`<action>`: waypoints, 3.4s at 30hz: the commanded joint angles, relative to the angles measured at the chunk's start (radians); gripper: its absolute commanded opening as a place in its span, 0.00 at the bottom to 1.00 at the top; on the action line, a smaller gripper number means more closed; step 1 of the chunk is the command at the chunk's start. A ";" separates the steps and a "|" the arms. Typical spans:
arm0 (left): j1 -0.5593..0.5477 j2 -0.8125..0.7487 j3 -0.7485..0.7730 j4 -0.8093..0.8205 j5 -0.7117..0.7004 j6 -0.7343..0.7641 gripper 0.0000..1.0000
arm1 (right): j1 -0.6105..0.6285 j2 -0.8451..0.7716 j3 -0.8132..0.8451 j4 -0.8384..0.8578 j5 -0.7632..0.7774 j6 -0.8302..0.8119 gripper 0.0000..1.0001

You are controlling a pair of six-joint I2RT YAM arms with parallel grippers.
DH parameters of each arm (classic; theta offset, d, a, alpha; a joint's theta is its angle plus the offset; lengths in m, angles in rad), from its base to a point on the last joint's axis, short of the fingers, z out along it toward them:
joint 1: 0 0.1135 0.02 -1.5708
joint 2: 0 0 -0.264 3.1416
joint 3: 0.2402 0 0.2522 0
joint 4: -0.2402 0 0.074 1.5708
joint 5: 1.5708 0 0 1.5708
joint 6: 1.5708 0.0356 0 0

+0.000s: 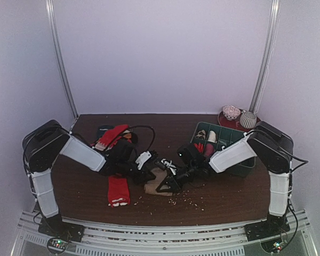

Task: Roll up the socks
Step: Roll a pair of socks at the center of the board.

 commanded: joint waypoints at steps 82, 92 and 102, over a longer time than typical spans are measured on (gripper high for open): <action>-0.092 0.063 -0.366 0.367 0.117 -0.328 0.00 | -0.049 -0.206 -0.110 -0.110 0.375 -0.098 0.29; -0.088 0.115 -0.465 0.462 0.141 -0.501 0.00 | 0.085 -0.433 -0.380 0.197 0.446 -0.477 0.37; -0.088 0.118 -0.436 0.398 0.143 -0.479 0.00 | 0.254 -0.283 -0.282 0.150 0.626 -0.618 0.38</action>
